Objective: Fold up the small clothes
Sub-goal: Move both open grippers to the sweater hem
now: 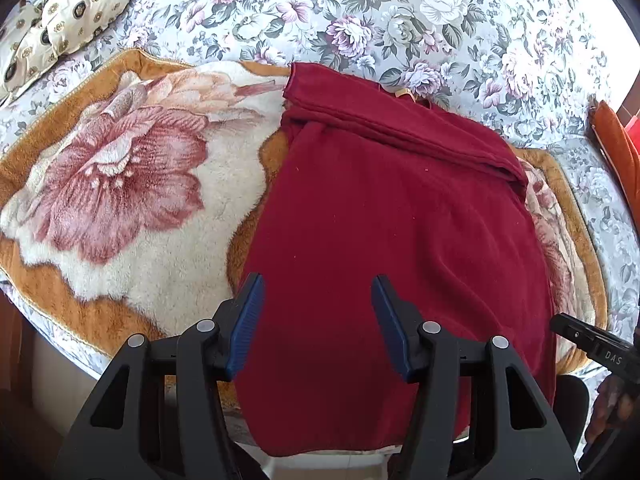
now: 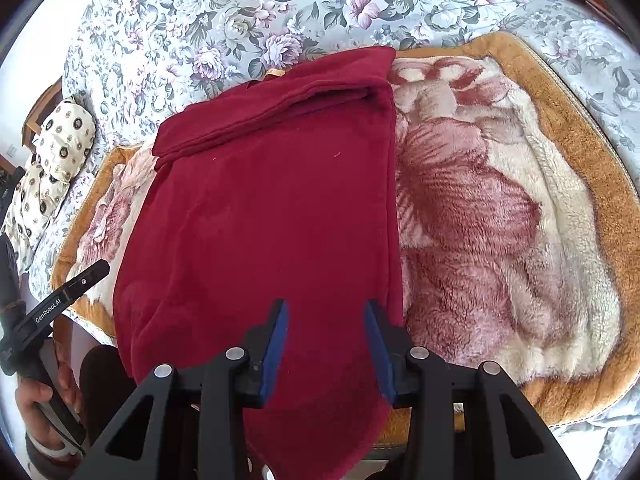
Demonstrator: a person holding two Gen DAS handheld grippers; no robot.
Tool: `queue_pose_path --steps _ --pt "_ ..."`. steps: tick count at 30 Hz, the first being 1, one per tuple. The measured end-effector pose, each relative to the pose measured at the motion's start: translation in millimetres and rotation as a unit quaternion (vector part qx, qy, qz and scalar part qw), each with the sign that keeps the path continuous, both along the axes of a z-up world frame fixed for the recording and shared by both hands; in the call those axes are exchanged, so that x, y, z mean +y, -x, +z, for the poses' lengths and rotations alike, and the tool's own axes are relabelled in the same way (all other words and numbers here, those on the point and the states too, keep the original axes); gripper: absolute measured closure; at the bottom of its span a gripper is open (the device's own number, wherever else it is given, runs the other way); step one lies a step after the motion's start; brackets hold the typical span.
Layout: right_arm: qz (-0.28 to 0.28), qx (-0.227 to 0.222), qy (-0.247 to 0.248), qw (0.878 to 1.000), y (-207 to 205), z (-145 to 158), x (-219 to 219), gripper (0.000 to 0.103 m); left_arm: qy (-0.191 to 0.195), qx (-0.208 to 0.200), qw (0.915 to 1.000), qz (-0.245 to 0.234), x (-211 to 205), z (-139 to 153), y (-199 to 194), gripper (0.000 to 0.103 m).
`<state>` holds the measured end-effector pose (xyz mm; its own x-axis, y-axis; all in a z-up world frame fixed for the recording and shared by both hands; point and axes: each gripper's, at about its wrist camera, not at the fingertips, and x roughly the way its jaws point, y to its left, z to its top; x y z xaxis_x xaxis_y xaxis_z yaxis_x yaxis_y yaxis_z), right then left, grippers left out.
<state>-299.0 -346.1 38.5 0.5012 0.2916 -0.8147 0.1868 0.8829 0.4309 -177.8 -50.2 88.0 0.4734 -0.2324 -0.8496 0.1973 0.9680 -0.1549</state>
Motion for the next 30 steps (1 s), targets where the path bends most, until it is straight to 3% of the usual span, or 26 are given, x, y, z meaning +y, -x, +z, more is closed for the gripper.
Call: queue_pose_path --steps 4,6,11,18,23,30 --pt "-0.008 -0.001 -0.006 1.000 10.8 -6.3 2.1 0.064 -0.004 0.000 1.0000 0.001 4.8 -1.4 8.8 0.048" --pt "-0.009 0.001 -0.009 1.000 14.6 -10.2 3.7 0.064 0.002 0.008 1.0000 0.005 9.4 -4.0 11.0 0.036" --pt "-0.006 0.003 -0.012 1.000 17.6 -13.6 6.9 0.063 0.035 0.020 0.9990 0.017 22.3 -10.6 14.2 0.031" --pt "0.007 0.005 -0.012 1.000 12.8 -11.2 6.9 0.063 0.056 0.046 0.9972 0.020 38.8 -26.5 8.2 0.031" --pt "0.002 0.011 -0.044 0.999 29.6 -16.4 -4.1 0.062 0.057 0.041 0.9973 0.020 53.8 -34.1 14.8 0.031" --pt "0.015 0.034 -0.040 0.999 56.6 -23.7 1.2 0.062 0.055 0.046 0.9974 0.012 51.5 -46.0 19.6 0.031"
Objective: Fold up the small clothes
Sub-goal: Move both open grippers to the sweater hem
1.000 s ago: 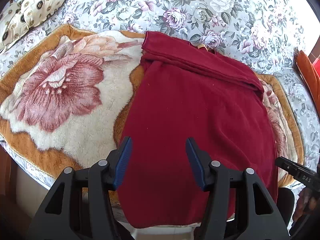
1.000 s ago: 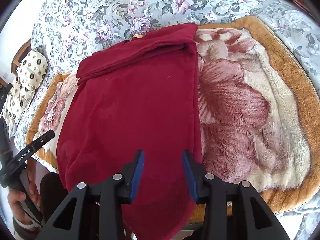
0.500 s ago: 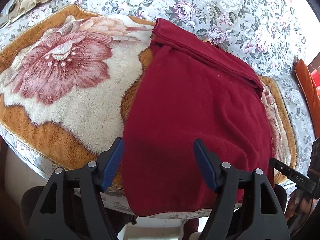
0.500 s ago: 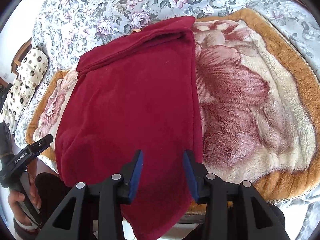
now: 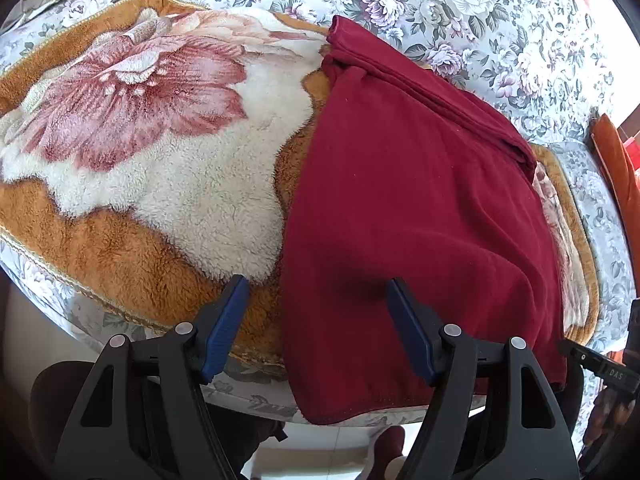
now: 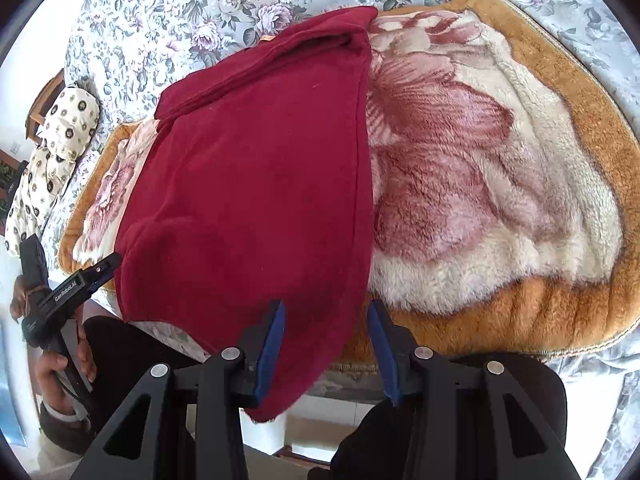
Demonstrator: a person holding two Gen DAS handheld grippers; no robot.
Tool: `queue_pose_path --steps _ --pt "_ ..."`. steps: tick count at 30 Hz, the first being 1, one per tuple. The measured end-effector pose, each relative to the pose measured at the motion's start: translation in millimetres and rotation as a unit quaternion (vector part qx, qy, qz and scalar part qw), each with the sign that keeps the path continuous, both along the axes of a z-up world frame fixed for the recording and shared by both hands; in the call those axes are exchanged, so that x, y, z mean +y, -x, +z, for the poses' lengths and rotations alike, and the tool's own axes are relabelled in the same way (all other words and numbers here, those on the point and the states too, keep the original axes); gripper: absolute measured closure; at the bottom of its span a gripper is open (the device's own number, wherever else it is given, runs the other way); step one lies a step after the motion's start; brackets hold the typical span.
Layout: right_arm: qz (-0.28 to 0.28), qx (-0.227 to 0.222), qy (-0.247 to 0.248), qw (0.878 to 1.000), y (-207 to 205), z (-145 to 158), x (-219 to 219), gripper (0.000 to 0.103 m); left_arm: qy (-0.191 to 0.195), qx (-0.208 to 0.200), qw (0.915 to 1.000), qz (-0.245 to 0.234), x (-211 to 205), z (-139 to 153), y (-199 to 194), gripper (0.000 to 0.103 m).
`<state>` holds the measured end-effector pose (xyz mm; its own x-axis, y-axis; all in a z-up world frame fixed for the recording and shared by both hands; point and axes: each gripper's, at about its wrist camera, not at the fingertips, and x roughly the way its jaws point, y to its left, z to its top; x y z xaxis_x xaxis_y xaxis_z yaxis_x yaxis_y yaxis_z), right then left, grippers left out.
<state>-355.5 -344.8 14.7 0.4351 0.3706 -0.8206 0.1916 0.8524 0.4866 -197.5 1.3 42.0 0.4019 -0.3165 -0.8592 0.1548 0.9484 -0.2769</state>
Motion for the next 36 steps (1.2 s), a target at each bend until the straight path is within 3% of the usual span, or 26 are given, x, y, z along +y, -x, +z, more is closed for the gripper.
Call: queue_pose_path --steps 3,5,6,7,8,10,13,15,19,24,36 --pt "0.007 0.016 -0.012 1.000 5.0 -10.2 3.9 0.062 0.002 -0.002 1.0000 -0.004 -3.6 -4.3 1.9 0.027" --pt "0.026 0.003 -0.027 0.999 1.1 -16.1 12.6 0.062 -0.010 -0.009 0.9999 -0.009 -8.5 -7.2 3.2 0.026" --pt "0.033 -0.012 -0.021 0.999 -0.5 -15.6 17.8 0.072 -0.019 -0.013 0.9997 -0.012 -11.0 -7.4 4.2 0.026" --pt "0.045 -0.027 0.000 0.999 -1.1 -13.7 23.5 0.089 -0.028 -0.015 0.9994 -0.018 -13.0 -7.4 4.9 0.026" --pt "0.056 -0.030 0.026 0.998 -1.1 -12.0 27.3 0.094 -0.032 -0.014 0.9991 -0.023 -13.4 -7.7 4.5 0.026" --pt "0.065 -0.041 0.045 0.996 5.1 -5.6 22.6 0.095 -0.029 -0.013 0.9991 -0.029 -10.8 -8.2 4.9 0.026" --pt "0.055 -0.041 0.084 0.994 13.6 0.1 7.0 0.095 -0.010 -0.014 0.9997 -0.020 -4.5 -10.1 7.9 0.025" --pt "0.048 -0.032 0.051 0.997 13.4 -4.0 -2.7 0.095 -0.009 -0.021 0.9996 -0.017 -5.9 -10.9 10.7 0.024" --pt "0.056 -0.033 0.043 0.997 9.2 -4.6 6.5 0.094 -0.036 -0.028 0.9984 -0.033 -16.3 -13.2 19.6 0.021" --pt "0.015 -0.037 -0.019 0.999 11.3 -9.6 -2.2 0.075 -0.042 -0.032 0.9982 -0.029 -19.5 -17.3 23.2 0.017" --pt "0.014 -0.027 -0.034 0.999 3.7 -12.6 6.1 0.074 -0.034 -0.013 0.9990 -0.025 -19.6 -22.0 26.6 0.011"
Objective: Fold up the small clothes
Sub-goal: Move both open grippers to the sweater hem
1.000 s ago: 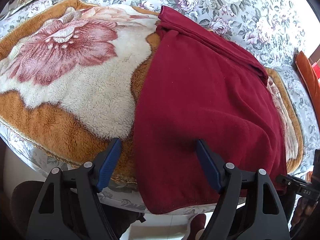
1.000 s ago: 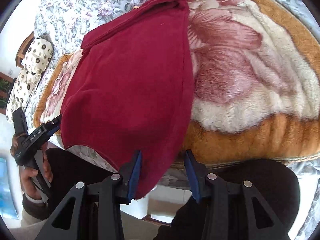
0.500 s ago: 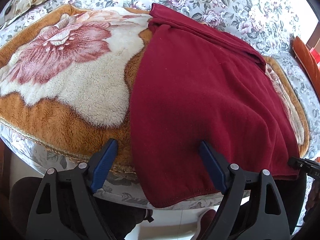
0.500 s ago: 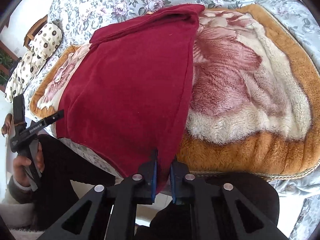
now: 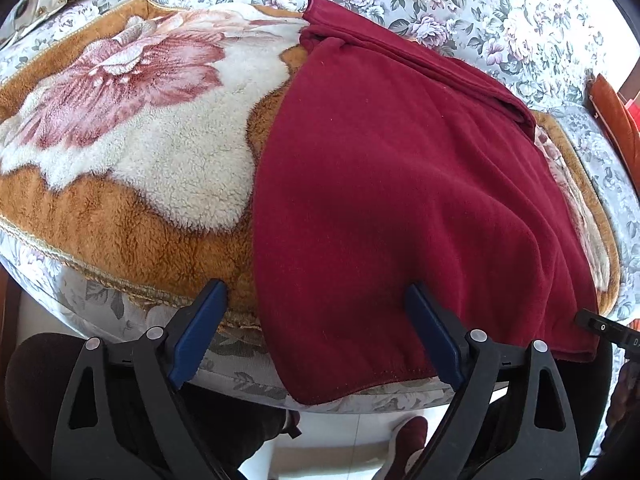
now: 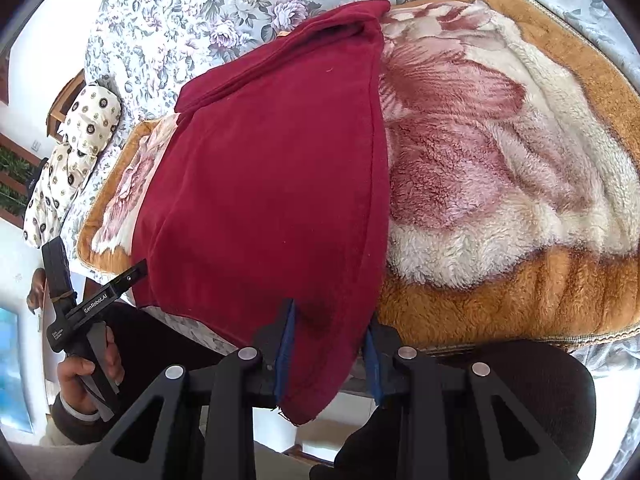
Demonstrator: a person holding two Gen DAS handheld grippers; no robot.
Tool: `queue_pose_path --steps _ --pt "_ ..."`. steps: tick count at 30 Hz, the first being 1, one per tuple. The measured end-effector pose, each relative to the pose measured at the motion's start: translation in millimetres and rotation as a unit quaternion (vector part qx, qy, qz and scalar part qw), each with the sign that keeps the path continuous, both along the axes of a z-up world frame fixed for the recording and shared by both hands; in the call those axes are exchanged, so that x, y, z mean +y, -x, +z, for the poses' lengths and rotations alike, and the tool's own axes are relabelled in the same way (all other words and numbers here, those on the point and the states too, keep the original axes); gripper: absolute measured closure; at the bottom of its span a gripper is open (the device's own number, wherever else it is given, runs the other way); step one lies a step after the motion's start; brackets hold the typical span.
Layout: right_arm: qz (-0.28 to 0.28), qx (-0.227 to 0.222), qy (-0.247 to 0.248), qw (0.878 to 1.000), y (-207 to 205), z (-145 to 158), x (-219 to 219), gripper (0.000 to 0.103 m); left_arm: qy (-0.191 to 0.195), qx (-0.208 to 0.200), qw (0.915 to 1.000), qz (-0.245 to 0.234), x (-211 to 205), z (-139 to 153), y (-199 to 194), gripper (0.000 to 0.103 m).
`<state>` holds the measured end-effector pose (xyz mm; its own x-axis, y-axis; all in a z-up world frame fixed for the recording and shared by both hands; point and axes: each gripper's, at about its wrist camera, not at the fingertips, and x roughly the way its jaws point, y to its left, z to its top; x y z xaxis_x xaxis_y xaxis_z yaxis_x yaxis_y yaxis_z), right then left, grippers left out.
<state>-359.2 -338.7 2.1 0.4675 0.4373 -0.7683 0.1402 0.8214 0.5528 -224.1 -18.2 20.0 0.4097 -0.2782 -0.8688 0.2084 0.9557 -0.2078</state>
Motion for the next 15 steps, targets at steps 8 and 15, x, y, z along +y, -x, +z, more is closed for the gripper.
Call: queue_pose_path --steps 8,15 --pt "-0.003 -0.003 -0.015 1.000 -2.1 -3.4 1.3 0.074 -0.003 -0.003 1.0000 0.005 -1.6 -1.8 3.1 0.010" --pt "0.013 -0.034 0.019 0.999 0.3 4.9 7.7 0.090 -0.009 -0.013 0.9999 0.004 0.6 0.0 3.2 0.030"
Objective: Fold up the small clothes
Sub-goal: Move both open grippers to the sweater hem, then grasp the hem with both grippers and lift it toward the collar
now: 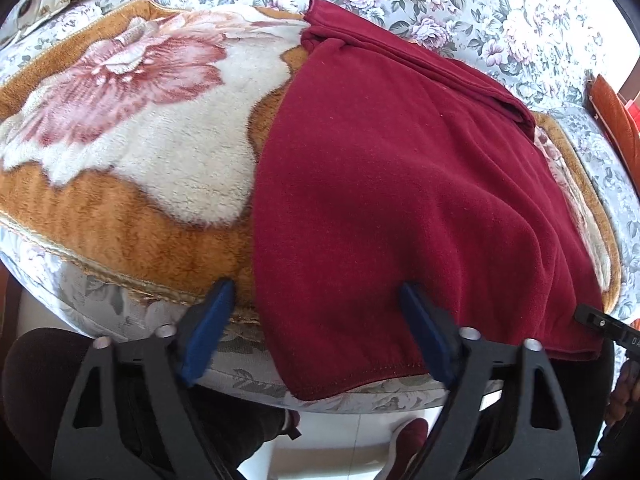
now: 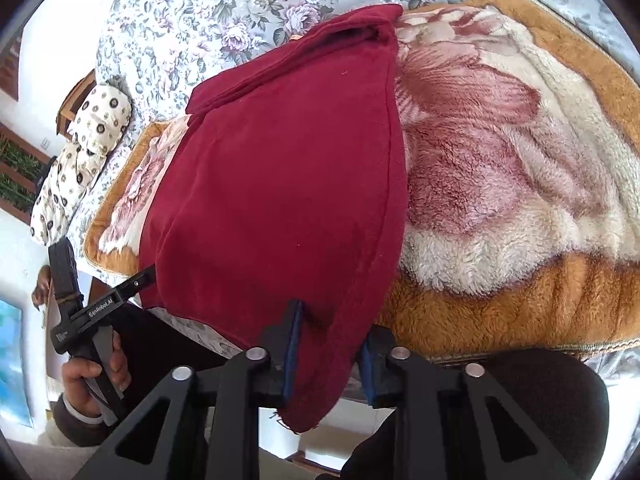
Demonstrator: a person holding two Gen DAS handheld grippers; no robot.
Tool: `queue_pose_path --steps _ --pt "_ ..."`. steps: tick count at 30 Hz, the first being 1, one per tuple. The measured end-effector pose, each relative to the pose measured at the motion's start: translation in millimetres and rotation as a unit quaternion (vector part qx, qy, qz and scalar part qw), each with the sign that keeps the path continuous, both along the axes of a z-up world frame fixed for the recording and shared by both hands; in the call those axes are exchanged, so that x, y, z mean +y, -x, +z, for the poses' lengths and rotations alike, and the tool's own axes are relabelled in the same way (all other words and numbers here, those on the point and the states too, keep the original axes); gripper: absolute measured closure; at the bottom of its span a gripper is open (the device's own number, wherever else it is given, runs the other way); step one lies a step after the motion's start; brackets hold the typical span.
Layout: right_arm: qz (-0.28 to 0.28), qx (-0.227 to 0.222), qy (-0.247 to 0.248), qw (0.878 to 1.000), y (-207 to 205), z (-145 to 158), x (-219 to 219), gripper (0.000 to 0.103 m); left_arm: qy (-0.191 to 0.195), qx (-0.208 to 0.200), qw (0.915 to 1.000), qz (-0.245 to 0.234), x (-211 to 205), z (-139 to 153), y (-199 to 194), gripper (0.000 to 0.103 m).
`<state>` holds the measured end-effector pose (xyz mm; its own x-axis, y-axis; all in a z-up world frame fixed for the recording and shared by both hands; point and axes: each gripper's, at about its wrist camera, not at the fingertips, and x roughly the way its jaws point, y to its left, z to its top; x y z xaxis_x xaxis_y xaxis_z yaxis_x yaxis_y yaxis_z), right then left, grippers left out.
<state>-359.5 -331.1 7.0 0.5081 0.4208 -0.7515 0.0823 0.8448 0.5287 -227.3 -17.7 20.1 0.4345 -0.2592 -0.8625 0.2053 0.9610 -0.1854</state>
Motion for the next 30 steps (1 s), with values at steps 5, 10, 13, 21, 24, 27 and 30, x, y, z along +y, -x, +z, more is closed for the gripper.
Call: queue_pose_path --steps 5,10,13,21,24,27,30 --pt "0.022 -0.022 0.007 0.999 -0.1 11.3 9.1 0.092 0.022 -0.001 0.9997 0.006 13.4 6.2 2.6 0.078" --pt "0.023 -0.020 0.015 0.999 -2.3 14.3 11.6 0.092 0.029 0.011 0.9995 -0.007 14.4 5.5 4.2 0.081" --pt "0.017 -0.016 0.005 1.000 -3.4 12.6 11.5 0.092 0.053 0.027 0.9982 -0.005 16.3 3.4 2.1 0.073" --pt "0.022 -0.037 -0.010 0.999 -2.5 19.0 12.4 0.093 0.065 0.034 0.9972 -0.017 11.3 5.3 4.8 0.093" --pt "0.021 -0.059 -0.033 0.998 0.4 31.1 6.9 0.095 0.095 0.034 0.9948 -0.015 15.9 15.5 3.7 0.095" --pt "0.021 -0.083 -0.071 0.994 -1.7 47.2 -3.4 0.095 0.107 0.014 0.9938 -0.025 13.8 35.5 1.6 0.095" --pt "0.021 -0.106 -0.089 0.990 -10.0 64.7 -10.9 0.095 0.128 0.000 0.9914 -0.030 14.0 55.7 -9.5 0.095"
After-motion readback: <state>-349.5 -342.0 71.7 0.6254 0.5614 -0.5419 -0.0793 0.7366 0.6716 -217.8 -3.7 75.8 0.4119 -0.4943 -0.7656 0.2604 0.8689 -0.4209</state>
